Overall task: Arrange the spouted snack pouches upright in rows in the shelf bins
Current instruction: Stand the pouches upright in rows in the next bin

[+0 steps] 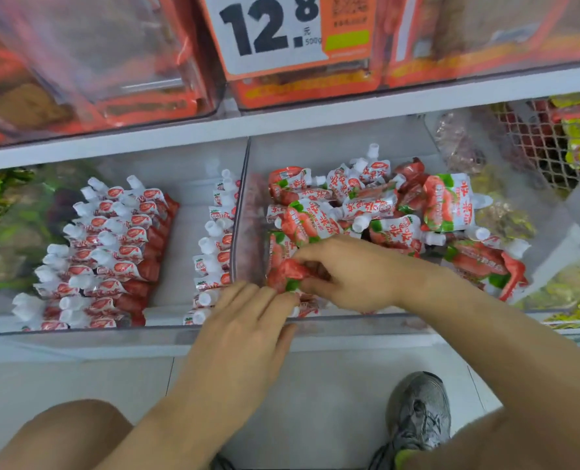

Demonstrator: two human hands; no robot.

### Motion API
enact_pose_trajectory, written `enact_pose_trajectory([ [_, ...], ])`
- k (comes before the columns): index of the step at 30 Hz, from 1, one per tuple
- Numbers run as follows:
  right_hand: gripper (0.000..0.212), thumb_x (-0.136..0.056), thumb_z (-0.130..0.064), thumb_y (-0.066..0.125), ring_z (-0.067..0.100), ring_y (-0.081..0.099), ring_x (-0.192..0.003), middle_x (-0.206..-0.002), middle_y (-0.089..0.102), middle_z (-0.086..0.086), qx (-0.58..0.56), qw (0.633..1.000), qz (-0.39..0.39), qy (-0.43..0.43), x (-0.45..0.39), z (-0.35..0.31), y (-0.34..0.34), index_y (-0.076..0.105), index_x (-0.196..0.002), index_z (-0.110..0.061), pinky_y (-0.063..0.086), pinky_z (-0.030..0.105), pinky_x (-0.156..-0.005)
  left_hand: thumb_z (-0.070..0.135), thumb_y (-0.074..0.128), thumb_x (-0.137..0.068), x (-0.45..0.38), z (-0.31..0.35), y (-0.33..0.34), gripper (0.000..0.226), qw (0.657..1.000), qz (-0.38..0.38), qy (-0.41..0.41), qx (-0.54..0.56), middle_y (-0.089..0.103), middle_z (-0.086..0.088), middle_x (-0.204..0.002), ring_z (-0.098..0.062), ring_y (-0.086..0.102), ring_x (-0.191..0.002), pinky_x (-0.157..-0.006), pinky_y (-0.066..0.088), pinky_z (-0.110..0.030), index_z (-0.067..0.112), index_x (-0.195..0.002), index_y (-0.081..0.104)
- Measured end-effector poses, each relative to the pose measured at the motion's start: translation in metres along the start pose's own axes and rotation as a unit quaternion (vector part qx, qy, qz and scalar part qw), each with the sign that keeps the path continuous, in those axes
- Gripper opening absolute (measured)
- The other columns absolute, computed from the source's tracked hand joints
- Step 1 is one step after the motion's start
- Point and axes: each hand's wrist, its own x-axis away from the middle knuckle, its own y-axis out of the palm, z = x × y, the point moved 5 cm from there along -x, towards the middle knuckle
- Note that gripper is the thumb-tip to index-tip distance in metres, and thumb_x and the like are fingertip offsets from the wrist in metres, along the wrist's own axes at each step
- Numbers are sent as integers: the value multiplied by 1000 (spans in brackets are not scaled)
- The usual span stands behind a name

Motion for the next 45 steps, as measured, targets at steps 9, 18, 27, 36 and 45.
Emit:
enact_pose_trajectory([
  [9, 35, -100, -22, 50, 11, 65, -105, -119, 63, 7, -346, 933, 100, -7, 20, -16, -29, 57, -133, -16, 59, 32, -79, 35, 78, -77, -24, -21, -43, 75, 951, 104, -131, 261, 47, 7, -133, -1, 48, -120, -100, 34, -8, 20, -140, 40],
  [18, 36, -72, -3, 79, 21, 73, -92, -102, 76, 3, -345, 927, 145, 2, 25, 6, -48, 70, -107, -10, 58, 34, -81, 40, 83, -69, -45, -40, -35, 59, 940, 94, -161, 287, 68, 13, -106, 2, 64, -93, -85, 49, -15, 26, -120, 57],
  [27, 30, -79, -20, 71, 27, 70, -95, -104, 68, 25, -324, 917, 219, 85, 64, 49, -70, 67, -104, -4, 58, 47, -82, 12, 74, -79, -87, -12, 10, 30, 971, -231, -9, -66, 61, -5, -94, -24, 62, -86, -63, 42, -29, 13, -103, 56],
  [36, 27, -77, -14, 79, 35, 71, -84, -87, 76, 9, -306, 926, 205, 84, 63, 45, -63, 64, -99, -10, 56, 56, -77, 15, 63, -78, -79, -5, 8, 11, 966, -257, 18, -23, 64, -1, -79, -22, 63, -77, -67, 53, -36, 18, -89, 62],
  [45, 19, -84, -21, 76, 4, 70, -88, -96, 75, -6, -136, 989, 55, 36, 15, 9, 0, 69, -102, -18, 57, 36, -83, 36, 54, -93, -29, -9, -1, 12, 980, -197, 16, 21, 65, 5, -94, -22, 62, -89, -72, 51, -39, 28, -102, 57],
])
